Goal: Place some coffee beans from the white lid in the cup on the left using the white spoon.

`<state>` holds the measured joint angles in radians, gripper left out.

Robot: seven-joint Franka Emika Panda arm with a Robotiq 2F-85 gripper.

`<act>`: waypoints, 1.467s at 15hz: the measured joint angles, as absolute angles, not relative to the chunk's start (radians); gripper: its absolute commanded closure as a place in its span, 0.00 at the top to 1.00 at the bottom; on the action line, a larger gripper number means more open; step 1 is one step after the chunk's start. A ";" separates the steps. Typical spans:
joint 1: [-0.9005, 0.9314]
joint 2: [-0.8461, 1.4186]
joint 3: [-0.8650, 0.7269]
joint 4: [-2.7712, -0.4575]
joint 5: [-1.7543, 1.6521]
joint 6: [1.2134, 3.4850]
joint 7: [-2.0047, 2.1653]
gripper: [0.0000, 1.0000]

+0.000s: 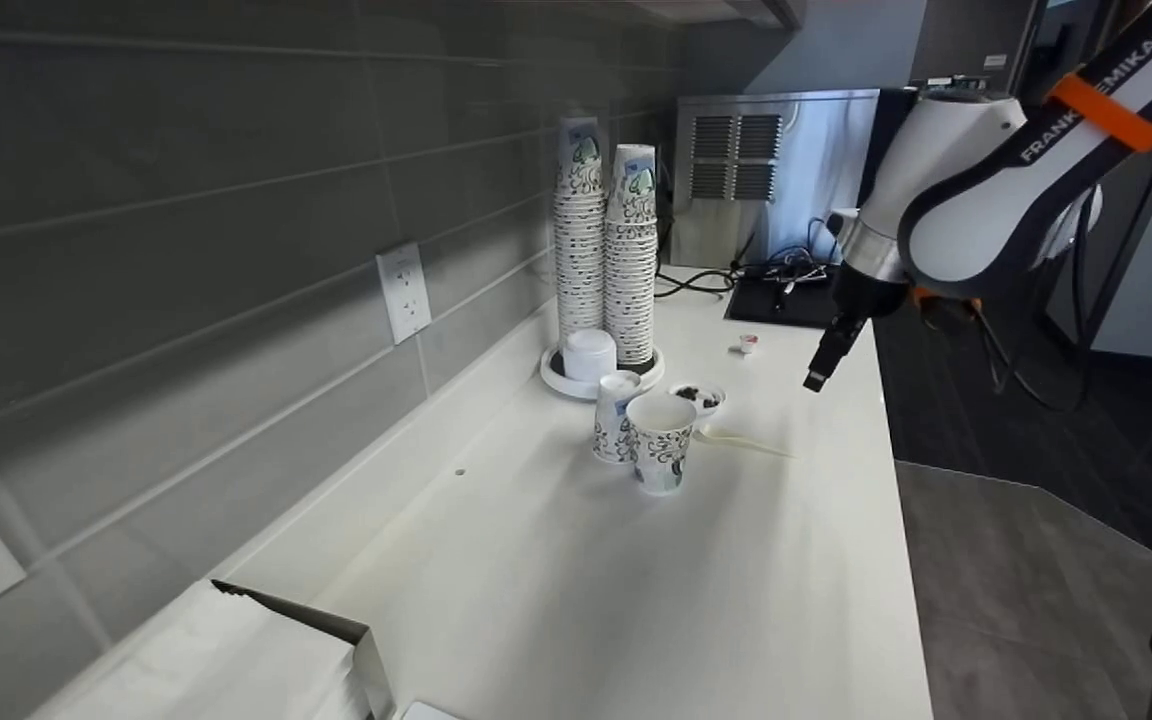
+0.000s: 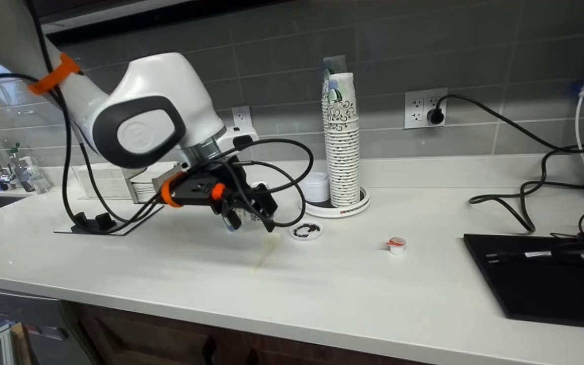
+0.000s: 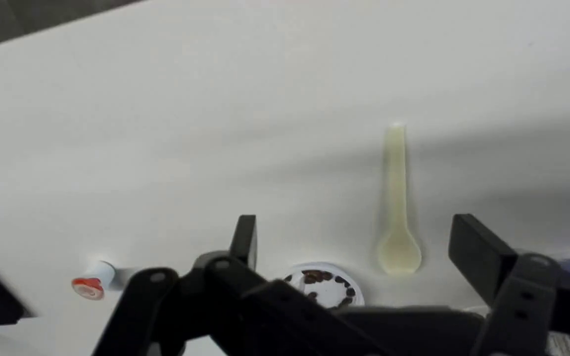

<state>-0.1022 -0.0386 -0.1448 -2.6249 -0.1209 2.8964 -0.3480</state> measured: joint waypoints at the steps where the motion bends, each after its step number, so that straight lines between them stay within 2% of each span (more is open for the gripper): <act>1: -0.080 -0.010 -0.154 -2.640 -0.039 2.976 -0.419 1.00; 3: -0.030 0.031 -0.126 -2.687 0.119 3.107 -0.510 1.00; 5: -0.013 0.036 -0.058 -2.711 0.195 3.147 -0.528 1.00; 15: -0.014 0.032 -0.035 -2.710 0.223 3.146 -0.557 1.00; 22: -0.030 0.033 0.078 -2.648 0.597 3.125 -0.847 1.00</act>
